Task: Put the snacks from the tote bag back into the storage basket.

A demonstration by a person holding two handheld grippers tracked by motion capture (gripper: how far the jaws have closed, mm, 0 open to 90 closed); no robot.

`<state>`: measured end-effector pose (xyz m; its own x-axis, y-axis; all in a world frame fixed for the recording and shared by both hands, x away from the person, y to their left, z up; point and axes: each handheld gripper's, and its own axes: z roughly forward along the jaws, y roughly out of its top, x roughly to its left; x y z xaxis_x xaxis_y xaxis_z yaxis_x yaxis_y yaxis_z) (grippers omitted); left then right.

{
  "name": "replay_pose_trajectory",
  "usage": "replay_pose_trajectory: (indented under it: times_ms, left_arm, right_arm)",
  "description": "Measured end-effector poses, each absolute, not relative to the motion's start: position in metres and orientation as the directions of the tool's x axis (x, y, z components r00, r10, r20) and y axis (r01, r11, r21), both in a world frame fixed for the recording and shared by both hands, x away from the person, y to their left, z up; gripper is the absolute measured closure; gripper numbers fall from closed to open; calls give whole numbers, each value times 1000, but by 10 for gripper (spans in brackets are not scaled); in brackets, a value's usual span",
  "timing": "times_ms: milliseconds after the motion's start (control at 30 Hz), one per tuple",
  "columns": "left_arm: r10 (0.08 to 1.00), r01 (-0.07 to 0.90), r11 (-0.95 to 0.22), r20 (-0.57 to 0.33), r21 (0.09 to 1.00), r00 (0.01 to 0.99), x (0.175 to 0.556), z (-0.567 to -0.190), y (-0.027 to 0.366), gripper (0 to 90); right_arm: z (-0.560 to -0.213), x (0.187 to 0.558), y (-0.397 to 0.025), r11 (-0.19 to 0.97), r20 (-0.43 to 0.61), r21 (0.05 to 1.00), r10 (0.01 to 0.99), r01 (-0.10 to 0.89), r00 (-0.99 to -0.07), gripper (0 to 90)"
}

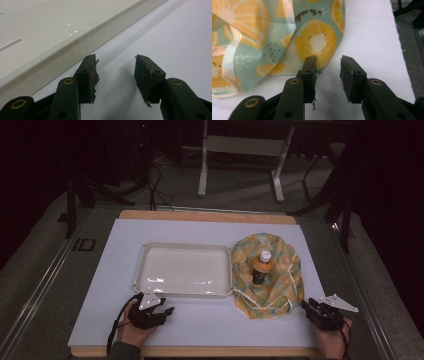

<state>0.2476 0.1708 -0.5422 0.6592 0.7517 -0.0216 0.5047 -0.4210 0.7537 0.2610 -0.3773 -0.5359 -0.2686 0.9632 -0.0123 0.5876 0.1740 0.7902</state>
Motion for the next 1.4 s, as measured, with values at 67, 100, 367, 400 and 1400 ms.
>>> replay_pose_trajectory:
  times_ms: [67,100,367,400,1400]
  left_arm:
    - [756,506,-416,-22,756,655,248,-542,171,528]
    - [756,506,-411,-26,758,654,248,-542,172,528]
    - [757,485,-404,-14,776,653,246,-541,173,531]
    - [757,485,-404,-14,776,653,246,-541,173,530]
    - [740,460,-466,47,756,672,244,-543,166,510]
  right_arm:
    - [-536,260,-380,146,14,799,965,584,-260,642]
    - [-536,260,-380,146,14,799,965,584,-260,642]
    - [-536,261,-379,154,4,796,966,586,-259,587]
    - [-536,261,-379,154,4,796,966,586,-259,587]
    - [-515,263,-368,256,-22,767,927,588,-374,627]
